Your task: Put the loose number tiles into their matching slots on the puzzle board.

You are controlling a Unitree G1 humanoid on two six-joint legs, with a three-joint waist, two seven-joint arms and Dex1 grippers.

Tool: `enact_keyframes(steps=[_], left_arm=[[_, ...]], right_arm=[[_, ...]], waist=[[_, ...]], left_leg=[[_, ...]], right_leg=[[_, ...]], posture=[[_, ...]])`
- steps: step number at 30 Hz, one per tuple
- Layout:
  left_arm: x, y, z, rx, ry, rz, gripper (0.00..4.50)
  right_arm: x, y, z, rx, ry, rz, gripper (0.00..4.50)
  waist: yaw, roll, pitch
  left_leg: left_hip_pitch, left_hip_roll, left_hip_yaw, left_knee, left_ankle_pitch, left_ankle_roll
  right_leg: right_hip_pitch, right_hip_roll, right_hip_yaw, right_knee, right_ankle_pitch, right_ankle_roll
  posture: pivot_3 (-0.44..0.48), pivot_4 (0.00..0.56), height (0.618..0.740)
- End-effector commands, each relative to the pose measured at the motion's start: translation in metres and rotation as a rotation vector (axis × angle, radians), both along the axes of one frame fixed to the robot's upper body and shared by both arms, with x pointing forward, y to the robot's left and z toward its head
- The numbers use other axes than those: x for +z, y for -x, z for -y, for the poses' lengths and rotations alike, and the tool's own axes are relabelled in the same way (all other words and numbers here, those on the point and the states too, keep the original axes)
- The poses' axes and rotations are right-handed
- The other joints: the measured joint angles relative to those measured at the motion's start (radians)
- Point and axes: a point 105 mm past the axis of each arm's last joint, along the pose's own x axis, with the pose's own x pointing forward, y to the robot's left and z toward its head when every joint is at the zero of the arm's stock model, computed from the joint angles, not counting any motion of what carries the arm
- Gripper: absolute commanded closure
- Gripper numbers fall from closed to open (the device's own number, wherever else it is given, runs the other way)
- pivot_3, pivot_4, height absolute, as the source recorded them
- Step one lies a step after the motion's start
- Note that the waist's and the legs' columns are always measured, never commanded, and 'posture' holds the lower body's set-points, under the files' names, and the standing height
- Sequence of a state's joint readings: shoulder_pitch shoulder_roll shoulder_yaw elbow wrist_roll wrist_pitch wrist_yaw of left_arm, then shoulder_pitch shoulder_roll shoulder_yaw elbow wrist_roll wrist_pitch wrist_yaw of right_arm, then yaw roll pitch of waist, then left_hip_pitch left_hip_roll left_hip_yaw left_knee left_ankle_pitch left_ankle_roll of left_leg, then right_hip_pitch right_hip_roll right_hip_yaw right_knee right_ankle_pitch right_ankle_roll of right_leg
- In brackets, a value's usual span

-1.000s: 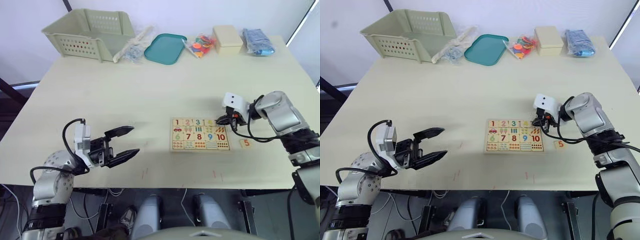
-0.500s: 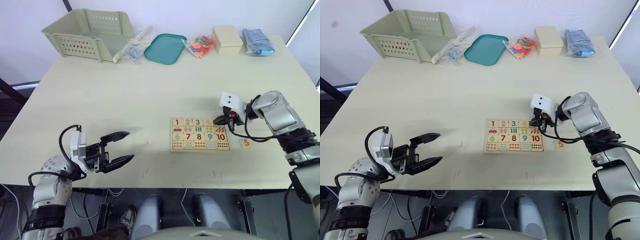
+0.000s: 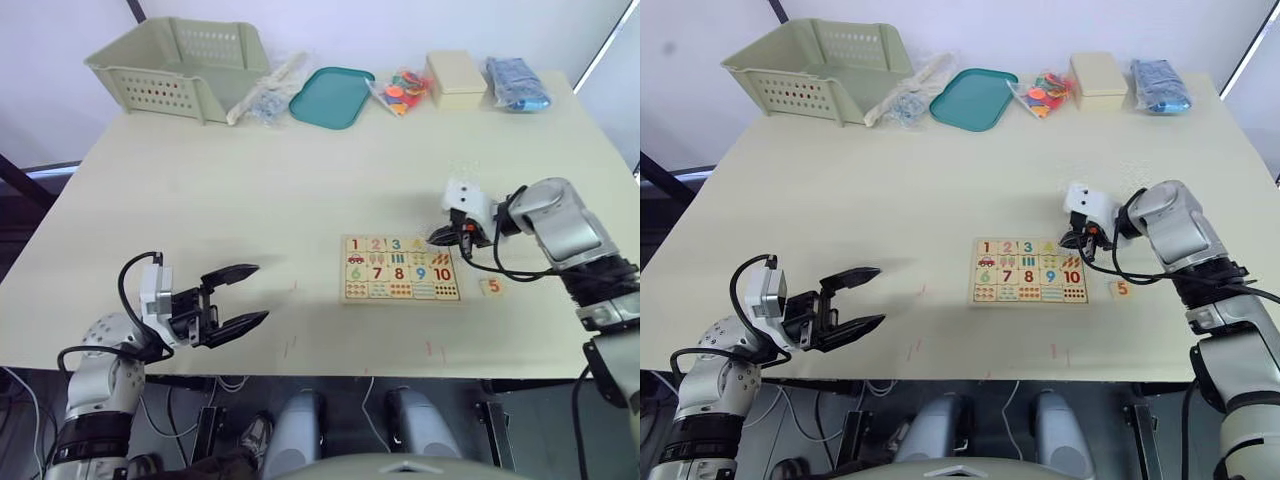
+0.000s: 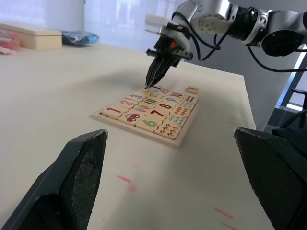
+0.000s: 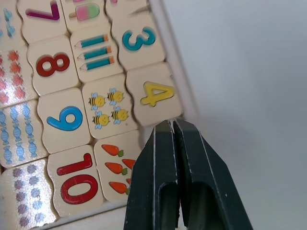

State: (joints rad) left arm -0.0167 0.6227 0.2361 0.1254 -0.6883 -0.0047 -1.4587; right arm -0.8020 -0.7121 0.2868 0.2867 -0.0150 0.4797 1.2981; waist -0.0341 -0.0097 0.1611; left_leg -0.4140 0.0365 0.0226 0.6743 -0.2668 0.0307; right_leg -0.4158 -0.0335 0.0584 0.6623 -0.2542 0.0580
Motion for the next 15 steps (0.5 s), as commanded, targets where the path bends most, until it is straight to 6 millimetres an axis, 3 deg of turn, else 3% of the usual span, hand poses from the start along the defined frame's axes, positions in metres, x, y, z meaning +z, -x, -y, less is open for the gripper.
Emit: enact_keyframes(steps=[1, 3, 6, 8, 15], left_arm=[[0.008, 0.000, 0.000, 0.015, -0.005, 0.036, 0.00], [0.008, -0.001, 0.001, 0.021, -0.004, 0.032, 0.00], [0.008, -0.002, 0.003, 0.029, -0.001, 0.031, 0.00], [0.008, -0.002, 0.003, 0.034, 0.000, 0.031, 0.00], [0.009, -0.003, 0.002, 0.063, -0.005, 0.028, 0.00]], right_arm=[[0.032, 0.013, 0.003, 0.014, -0.190, 0.094, 4.43], [0.043, 0.033, 0.000, 0.083, -0.345, 0.110, 4.43], [0.042, 0.054, 0.006, 0.091, -0.407, 0.016, 4.43], [0.041, 0.061, 0.015, 0.074, -0.426, 0.050, 4.43], [0.023, 0.102, 0.057, -0.076, -0.468, 0.151, 1.43]], waist=[[0.004, 0.000, 0.000], [0.008, 0.000, 0.000], [0.014, 0.000, 0.000], [0.014, 0.000, 0.000], [0.026, -0.001, -0.001]], left_leg=[[0.000, 0.000, 0.000, 0.000, 0.000, 0.000], [0.000, 0.000, -0.001, 0.000, 0.000, 0.000], [0.000, 0.000, -0.002, 0.000, 0.000, 0.000], [0.001, 0.000, -0.001, 0.001, 0.000, 0.000], [0.000, 0.000, -0.002, 0.002, 0.000, 0.000]], right_leg=[[0.000, 0.000, -0.001, 0.000, 0.000, 0.000], [0.001, 0.000, -0.001, -0.001, 0.000, 0.000], [0.001, 0.000, -0.002, 0.000, 0.000, 0.000], [0.001, 0.000, -0.001, 0.001, 0.000, 0.000], [0.003, 0.000, -0.003, -0.001, 0.000, 0.000]], posture=[[0.000, 0.150, 0.740], [0.000, 0.150, 0.740], [0.000, 0.150, 0.740], [0.000, 0.150, 0.740], [0.000, 0.150, 0.740]])
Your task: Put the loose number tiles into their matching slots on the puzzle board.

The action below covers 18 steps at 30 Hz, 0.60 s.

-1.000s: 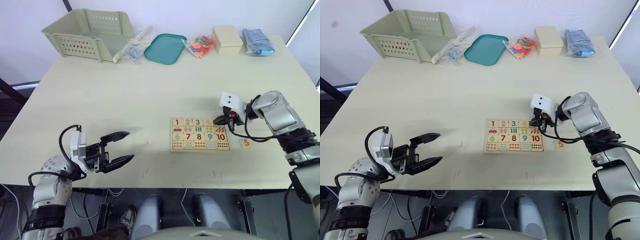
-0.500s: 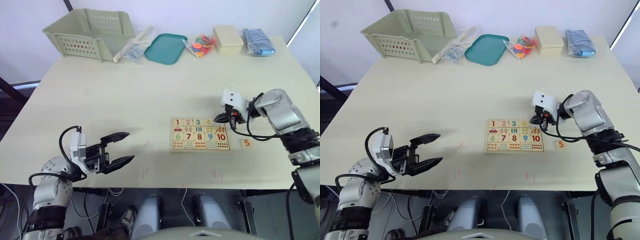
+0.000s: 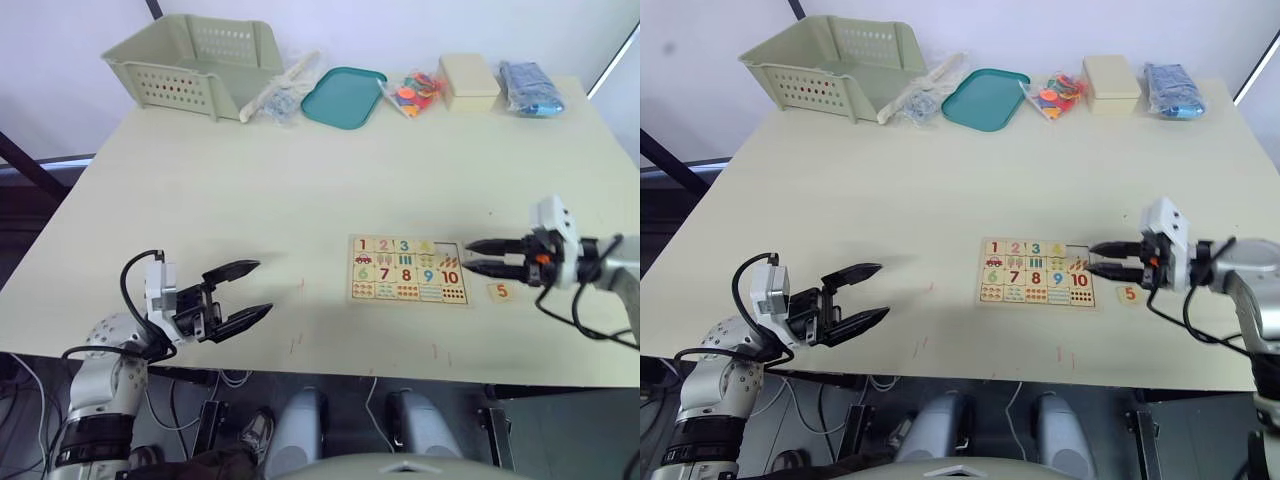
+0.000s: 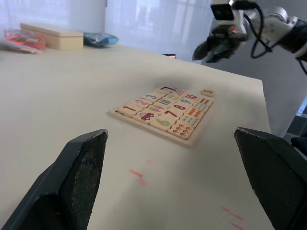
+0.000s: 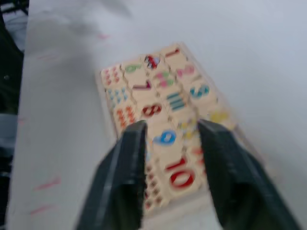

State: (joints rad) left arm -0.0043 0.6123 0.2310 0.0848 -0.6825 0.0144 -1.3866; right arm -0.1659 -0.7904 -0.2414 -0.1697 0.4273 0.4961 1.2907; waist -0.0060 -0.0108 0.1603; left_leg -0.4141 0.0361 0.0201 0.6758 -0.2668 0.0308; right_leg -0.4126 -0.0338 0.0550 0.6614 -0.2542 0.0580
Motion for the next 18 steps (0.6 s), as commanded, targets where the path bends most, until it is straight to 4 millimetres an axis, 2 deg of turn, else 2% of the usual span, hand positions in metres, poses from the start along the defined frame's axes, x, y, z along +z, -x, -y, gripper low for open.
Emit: enact_keyframes(steps=[1, 2, 4, 9, 13, 18], left_arm=[[0.007, 0.001, -0.002, 0.020, -0.012, 0.034, 0.00], [0.007, 0.001, -0.002, 0.022, -0.013, 0.032, 0.00], [0.006, 0.002, -0.002, 0.028, -0.015, 0.027, 0.00], [0.003, 0.007, -0.004, 0.050, -0.028, 0.009, 0.00], [0.001, 0.010, -0.006, 0.068, -0.031, 0.000, 0.00], [-0.002, 0.012, -0.006, 0.078, -0.034, -0.013, 0.00]], right_arm=[[0.016, 0.016, 0.019, -0.083, -0.014, 0.126, 0.86], [0.015, 0.020, 0.025, -0.118, -0.025, 0.127, 0.35], [0.010, 0.027, 0.037, -0.186, -0.034, 0.124, 0.05], [-0.001, 0.053, 0.070, -0.354, -0.022, 0.097, 0.05], [-0.009, 0.068, 0.083, -0.417, -0.014, 0.067, 0.05], [-0.014, 0.076, 0.093, -0.455, -0.004, 0.049, 0.05]], waist=[[-0.007, 0.000, 0.000], [-0.008, 0.000, 0.000], [-0.007, 0.000, 0.000], [-0.008, 0.000, 0.000], [-0.007, 0.000, -0.001], [-0.008, 0.000, -0.001]], left_leg=[[0.001, 0.000, 0.000, 0.000, 0.000, 0.000], [0.001, 0.000, 0.001, 0.001, 0.000, 0.000], [0.001, 0.000, 0.000, 0.001, 0.000, 0.000], [0.001, 0.000, 0.001, 0.000, 0.000, 0.000], [0.002, 0.000, 0.001, 0.000, 0.000, 0.000], [0.002, 0.000, 0.001, 0.000, 0.000, 0.000]], right_leg=[[0.000, 0.000, 0.000, 0.000, 0.000, 0.000], [0.001, 0.001, 0.001, 0.001, 0.000, 0.000], [0.001, 0.001, 0.001, 0.001, 0.000, 0.000], [0.001, 0.002, 0.001, 0.000, 0.000, 0.000], [0.002, 0.002, 0.002, 0.000, 0.000, 0.000], [0.002, 0.003, 0.003, 0.000, 0.000, 0.000]], posture=[[0.000, 0.150, 0.740], [0.000, 0.150, 0.740], [0.000, 0.150, 0.740], [0.000, 0.150, 0.740], [0.000, 0.150, 0.740], [0.000, 0.150, 0.740]])
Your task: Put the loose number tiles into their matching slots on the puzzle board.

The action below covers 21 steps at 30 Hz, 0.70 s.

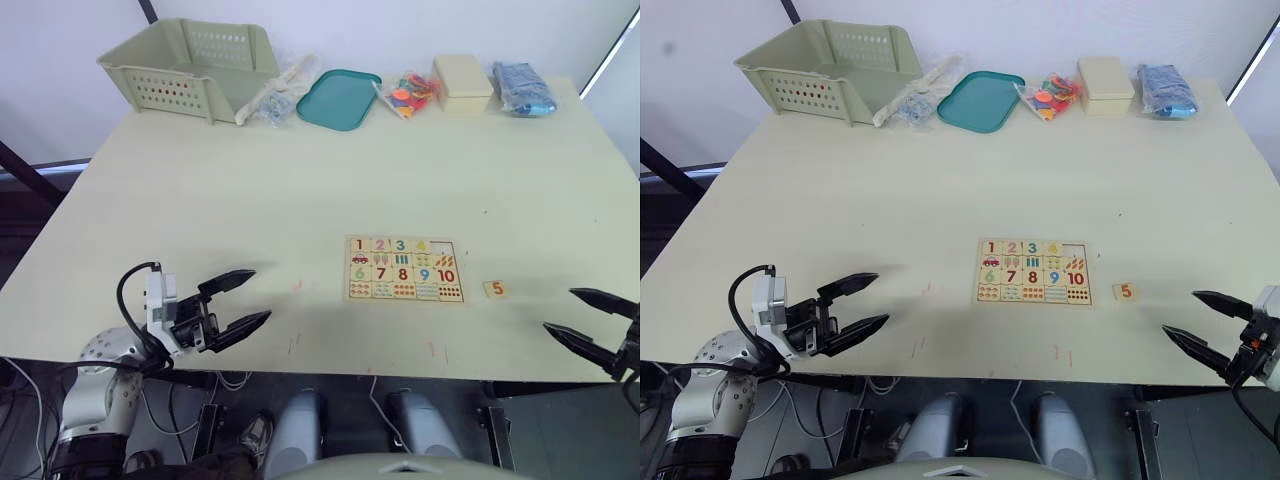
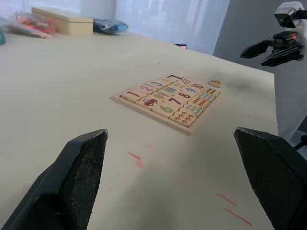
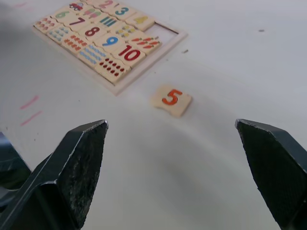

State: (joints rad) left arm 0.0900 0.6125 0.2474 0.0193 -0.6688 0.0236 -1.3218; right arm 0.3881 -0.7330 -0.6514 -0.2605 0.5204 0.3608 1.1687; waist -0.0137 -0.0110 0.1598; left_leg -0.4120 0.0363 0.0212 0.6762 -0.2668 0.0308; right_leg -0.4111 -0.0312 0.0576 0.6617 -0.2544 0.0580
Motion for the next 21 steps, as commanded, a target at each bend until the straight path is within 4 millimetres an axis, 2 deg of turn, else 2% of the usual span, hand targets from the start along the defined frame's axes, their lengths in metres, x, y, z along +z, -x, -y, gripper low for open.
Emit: enact_keyframes(steps=[1, 11, 13, 15, 17, 19, 21], left_arm=[[0.008, 0.002, -0.002, 0.013, -0.012, 0.031, 0.00], [0.010, 0.002, 0.001, 0.011, -0.005, 0.029, 0.00], [0.011, 0.002, 0.002, -0.001, 0.002, 0.018, 0.00], [0.012, 0.002, 0.005, -0.024, 0.014, 0.005, 0.00], [0.014, 0.001, 0.009, -0.046, 0.017, 0.007, 0.00], [0.014, 0.001, 0.011, -0.067, 0.006, 0.008, 0.00], [0.014, 0.002, 0.013, -0.092, 0.004, 0.005, 0.00]], right_arm=[[0.012, 0.003, 0.010, -0.031, 0.021, 0.055, 0.05], [0.013, -0.001, 0.019, -0.038, 0.027, 0.054, 0.05], [0.016, -0.009, 0.015, -0.014, 0.007, 0.036, 0.05], [0.018, -0.021, 0.011, 0.034, 0.061, 0.045, 0.05], [0.021, -0.038, 0.009, 0.063, 0.162, 0.106, 0.05], [0.025, -0.048, 0.007, 0.084, 0.152, 0.158, 0.05], [0.027, -0.053, -0.005, 0.208, 0.131, 0.173, 0.05]], waist=[[0.000, 0.000, 0.000], [0.000, 0.000, 0.000], [-0.002, 0.000, 0.000], [-0.003, 0.000, 0.000], [-0.003, 0.000, 0.000], [-0.001, 0.000, 0.000], [0.002, 0.000, 0.000]], left_leg=[[0.000, 0.000, 0.000, 0.000, 0.000, 0.000], [0.000, 0.000, 0.001, 0.000, 0.000, 0.000], [0.000, -0.001, 0.001, 0.000, 0.000, 0.000], [0.001, 0.000, 0.001, 0.000, 0.000, 0.000], [0.001, 0.000, 0.001, 0.000, 0.000, 0.000], [0.001, -0.001, 0.001, 0.000, 0.000, 0.000], [0.000, -0.001, 0.002, 0.000, 0.000, 0.000]], right_leg=[[0.000, 0.000, 0.000, 0.000, 0.000, 0.000], [0.000, 0.000, 0.000, 0.000, 0.000, 0.000], [0.000, 0.000, 0.000, 0.000, 0.000, 0.000], [0.000, 0.001, 0.001, 0.000, 0.000, 0.000], [0.000, 0.001, 0.001, 0.000, 0.000, 0.000], [0.000, 0.002, 0.002, 0.000, 0.000, 0.000], [0.000, 0.002, 0.001, 0.000, 0.000, 0.000]], posture=[[0.000, 0.150, 0.740], [0.000, 0.150, 0.740], [0.000, 0.150, 0.740], [0.000, 0.150, 0.740], [0.000, 0.150, 0.740], [0.000, 0.150, 0.740], [0.000, 0.150, 0.740]])
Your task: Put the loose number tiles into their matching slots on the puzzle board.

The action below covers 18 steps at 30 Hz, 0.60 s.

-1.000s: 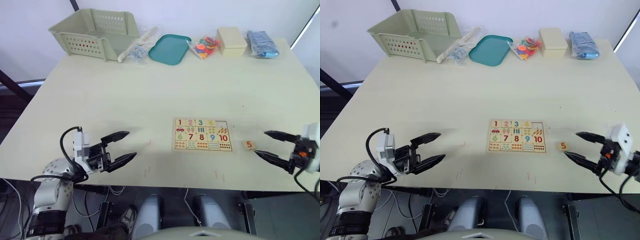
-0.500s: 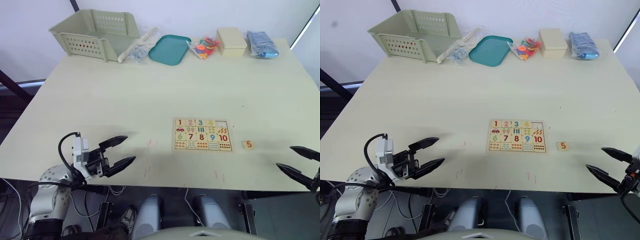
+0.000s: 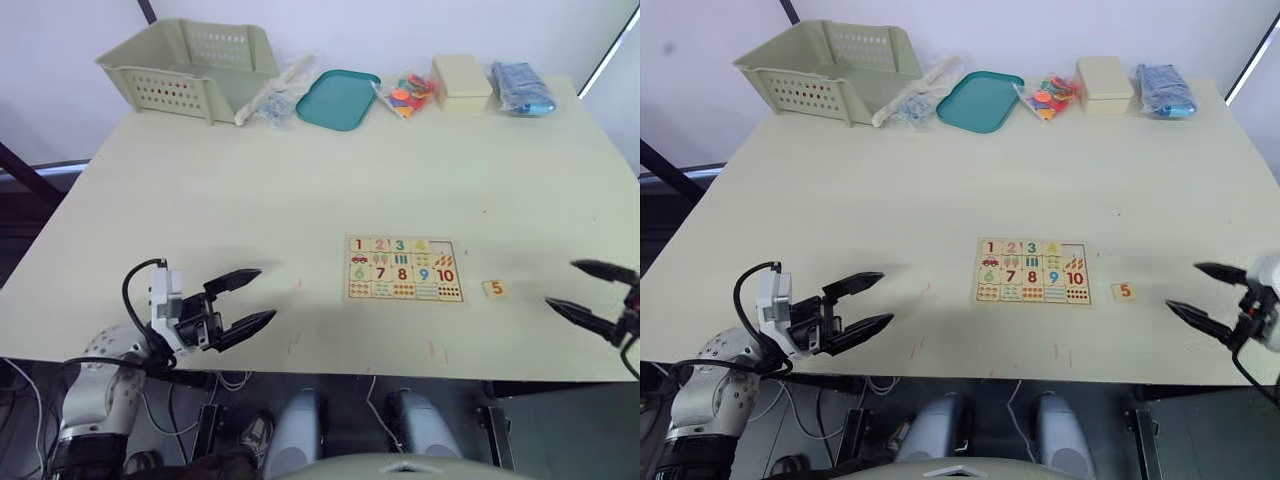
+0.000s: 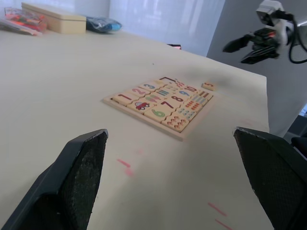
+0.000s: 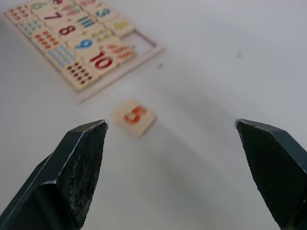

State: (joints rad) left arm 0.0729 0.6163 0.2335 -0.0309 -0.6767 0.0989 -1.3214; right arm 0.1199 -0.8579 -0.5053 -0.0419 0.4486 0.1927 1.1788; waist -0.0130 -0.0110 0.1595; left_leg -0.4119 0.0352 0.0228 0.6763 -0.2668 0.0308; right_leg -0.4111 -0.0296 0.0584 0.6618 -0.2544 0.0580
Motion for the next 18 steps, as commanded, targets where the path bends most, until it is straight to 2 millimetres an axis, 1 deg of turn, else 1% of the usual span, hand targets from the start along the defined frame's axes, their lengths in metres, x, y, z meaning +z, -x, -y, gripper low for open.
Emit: enact_keyframes(steps=[1, 2, 4, 7, 8, 12, 15, 18], left_arm=[[0.009, 0.003, 0.004, -0.054, -0.006, 0.035, 0.00], [0.009, 0.003, 0.005, -0.065, -0.008, 0.042, 0.00], [0.009, 0.003, 0.006, -0.077, -0.014, 0.050, 0.00], [0.010, 0.003, 0.008, -0.105, -0.021, 0.054, 0.00], [0.011, 0.004, 0.008, -0.115, -0.021, 0.057, 0.00], [0.017, 0.004, 0.008, -0.138, -0.002, 0.081, 0.00], [0.022, 0.005, 0.006, -0.147, -0.005, 0.084, 0.00], [0.026, 0.005, 0.006, -0.158, -0.011, 0.092, 0.00]], right_arm=[[0.002, -0.005, -0.015, 0.200, 0.021, -0.011, 0.05], [-0.002, -0.005, -0.021, 0.300, 0.052, -0.050, 0.05], [-0.006, -0.007, -0.027, 0.425, 0.085, -0.086, 0.05], [-0.011, -0.019, -0.030, 0.505, 0.121, -0.094, 0.05], [-0.012, -0.025, -0.031, 0.527, 0.148, -0.064, 0.05], [-0.018, -0.039, -0.036, 0.562, 0.160, -0.073, 0.05], [-0.027, -0.046, -0.035, 0.555, 0.146, -0.149, 0.05], [-0.036, -0.049, -0.032, 0.540, 0.158, -0.218, 0.05]], waist=[[0.001, 0.000, 0.000], [0.000, 0.000, 0.000], [-0.001, 0.001, 0.000], [-0.001, 0.001, 0.000], [-0.001, 0.001, 0.000], [-0.001, 0.001, 0.000], [0.000, 0.001, 0.000], [0.000, 0.001, 0.000]], left_leg=[[0.000, 0.000, 0.000, 0.000, 0.000, 0.000], [-0.001, 0.000, 0.000, 0.000, 0.000, 0.000], [0.000, 0.000, 0.000, 0.001, 0.000, 0.000], [0.000, 0.001, 0.000, 0.002, 0.000, 0.000], [0.000, 0.001, 0.000, 0.003, 0.000, 0.000], [0.000, 0.001, 0.000, 0.003, 0.000, 0.000], [0.000, 0.002, 0.000, 0.003, 0.000, 0.000], [0.000, 0.002, 0.000, 0.003, 0.000, 0.000]], right_leg=[[0.000, 0.000, -0.001, 0.000, 0.000, 0.000], [0.000, 0.000, -0.001, 0.000, 0.000, 0.000], [0.000, 0.000, 0.000, 0.000, 0.000, 0.000], [0.001, 0.000, -0.001, 0.000, 0.000, 0.000], [0.001, 0.000, -0.001, 0.000, 0.000, 0.000], [0.001, -0.001, -0.002, 0.000, 0.000, 0.000], [0.002, -0.001, -0.002, 0.001, 0.000, 0.000], [0.002, -0.002, -0.003, 0.001, 0.000, 0.000]], posture=[[0.000, 0.150, 0.740], [0.000, 0.150, 0.740], [0.000, 0.150, 0.740], [0.000, 0.150, 0.740], [0.000, 0.150, 0.740], [0.000, 0.150, 0.740], [0.000, 0.150, 0.740], [0.000, 0.150, 0.740]])
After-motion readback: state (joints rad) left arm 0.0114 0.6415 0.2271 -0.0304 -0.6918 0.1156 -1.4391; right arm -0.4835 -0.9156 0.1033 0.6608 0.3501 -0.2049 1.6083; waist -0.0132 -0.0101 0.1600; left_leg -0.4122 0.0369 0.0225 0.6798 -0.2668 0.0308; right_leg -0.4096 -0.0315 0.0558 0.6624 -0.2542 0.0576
